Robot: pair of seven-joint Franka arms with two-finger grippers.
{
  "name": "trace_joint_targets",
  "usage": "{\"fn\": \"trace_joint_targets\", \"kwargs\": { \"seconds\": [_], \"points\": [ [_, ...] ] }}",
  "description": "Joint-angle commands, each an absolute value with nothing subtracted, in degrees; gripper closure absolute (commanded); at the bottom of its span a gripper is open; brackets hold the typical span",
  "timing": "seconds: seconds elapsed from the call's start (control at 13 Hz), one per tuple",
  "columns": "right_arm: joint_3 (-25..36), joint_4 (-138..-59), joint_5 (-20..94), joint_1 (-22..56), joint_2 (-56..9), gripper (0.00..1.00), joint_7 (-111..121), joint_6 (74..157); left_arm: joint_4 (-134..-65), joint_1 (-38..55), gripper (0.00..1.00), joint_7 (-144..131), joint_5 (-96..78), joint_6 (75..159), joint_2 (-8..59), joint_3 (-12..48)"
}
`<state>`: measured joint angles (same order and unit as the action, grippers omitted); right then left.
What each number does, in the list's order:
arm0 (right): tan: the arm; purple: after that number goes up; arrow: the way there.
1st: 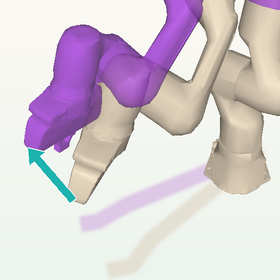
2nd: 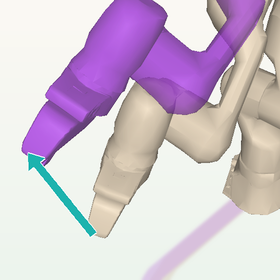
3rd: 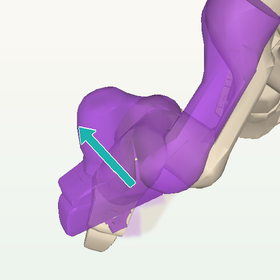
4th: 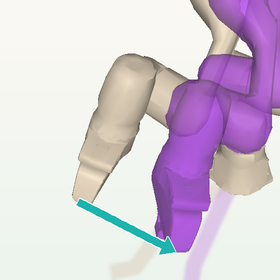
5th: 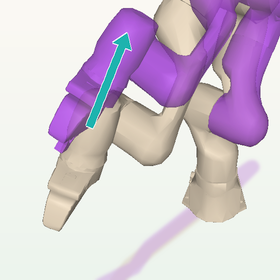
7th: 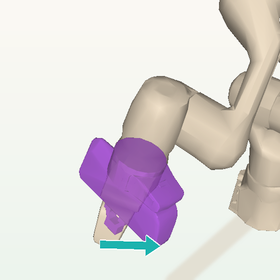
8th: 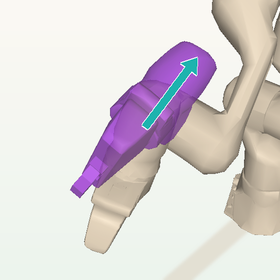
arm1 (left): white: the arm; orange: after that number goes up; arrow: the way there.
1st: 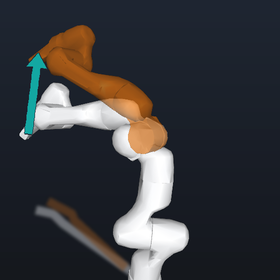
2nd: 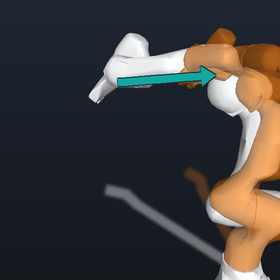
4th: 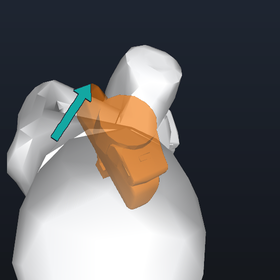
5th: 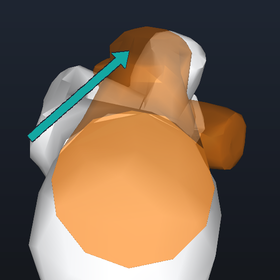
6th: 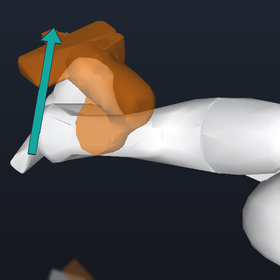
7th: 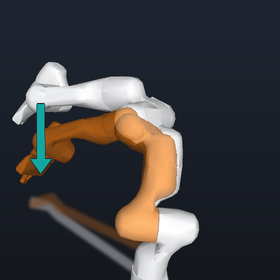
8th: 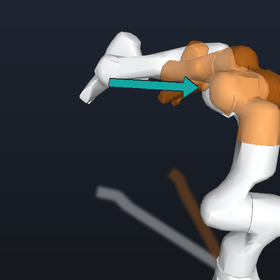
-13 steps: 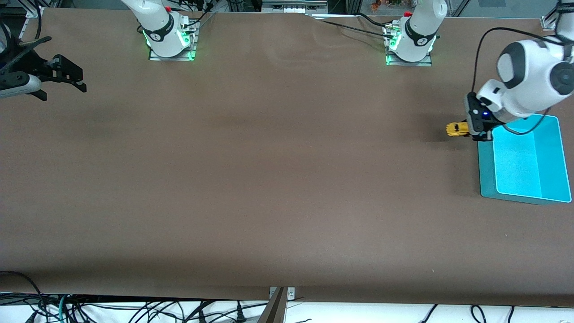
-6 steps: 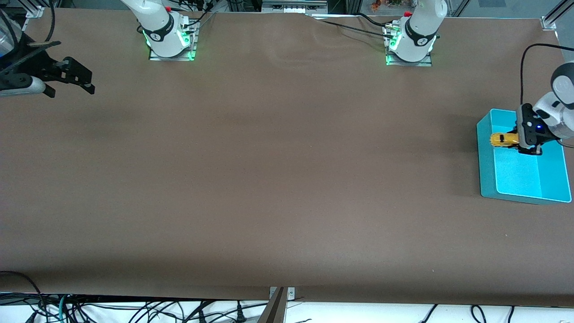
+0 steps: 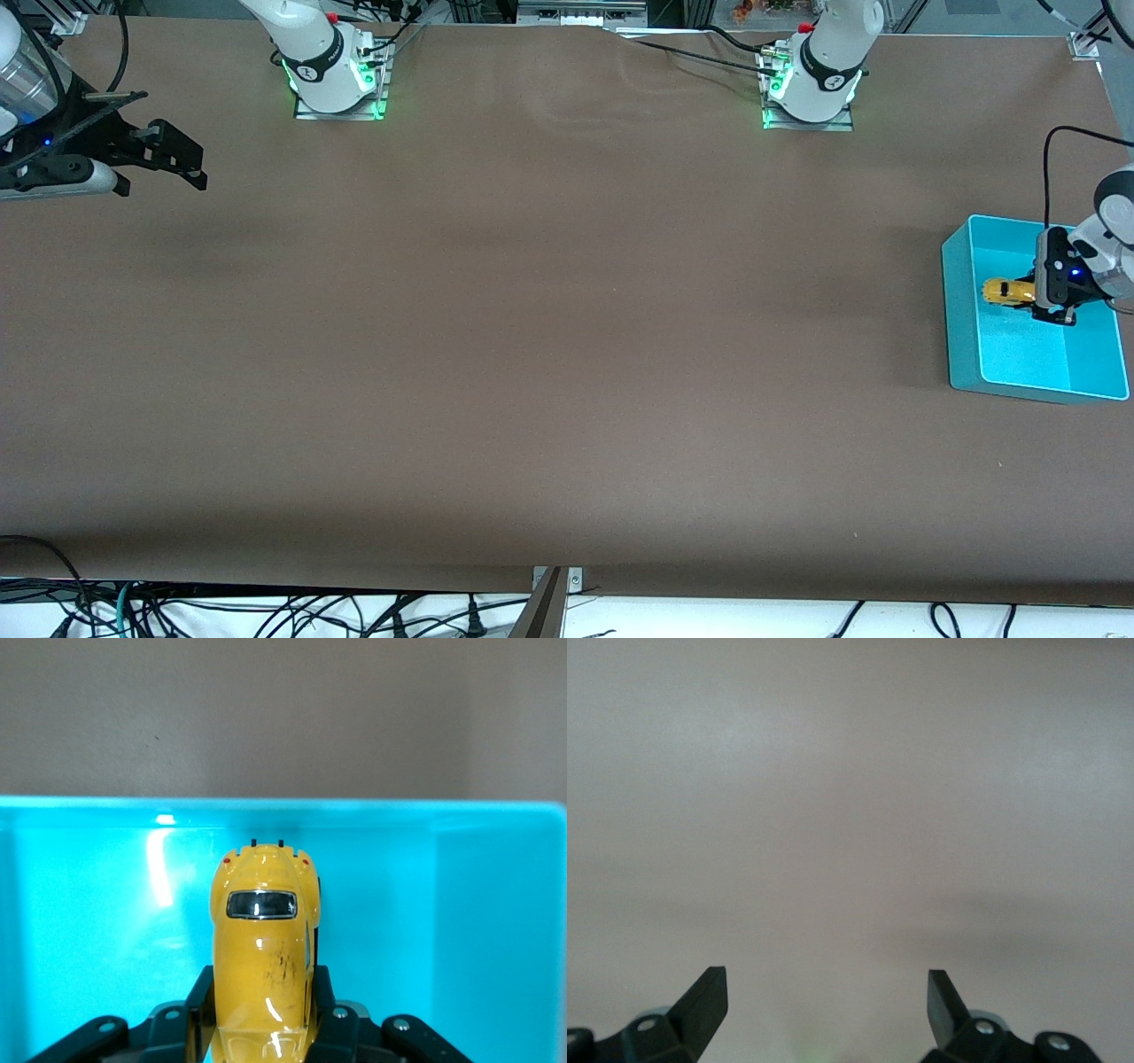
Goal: Wind and store yellow beetle car
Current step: 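Lower the car into the blue bin and open the left gripper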
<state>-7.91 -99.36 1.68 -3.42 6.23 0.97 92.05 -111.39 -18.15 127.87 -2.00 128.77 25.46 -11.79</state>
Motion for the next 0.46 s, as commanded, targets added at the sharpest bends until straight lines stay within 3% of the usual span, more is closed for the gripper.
{"fn": "trace_joint_targets", "kwargs": {
  "seconds": [0.0, 0.31, 0.38],
  "points": [
    [-7.73, -98.44, 1.93, -3.34, 6.06, 0.00, 0.79, 91.67, -109.42, -20.04, 1.00, 131.92, -4.65, 130.60, 29.52, -11.16],
    [-7.73, -98.44, 2.02, -3.25, 6.06, 0.00, 0.09, 91.76, -109.42, -20.13, 1.00, 133.07, -5.53, 132.71, 32.07, -11.16],
    [-7.73, -98.44, 2.11, -3.25, 6.06, 0.00, 0.09, 91.58, -109.51, -20.13, 0.92, 133.24, -5.97, 132.71, 32.17, -11.16]
  ]
}}
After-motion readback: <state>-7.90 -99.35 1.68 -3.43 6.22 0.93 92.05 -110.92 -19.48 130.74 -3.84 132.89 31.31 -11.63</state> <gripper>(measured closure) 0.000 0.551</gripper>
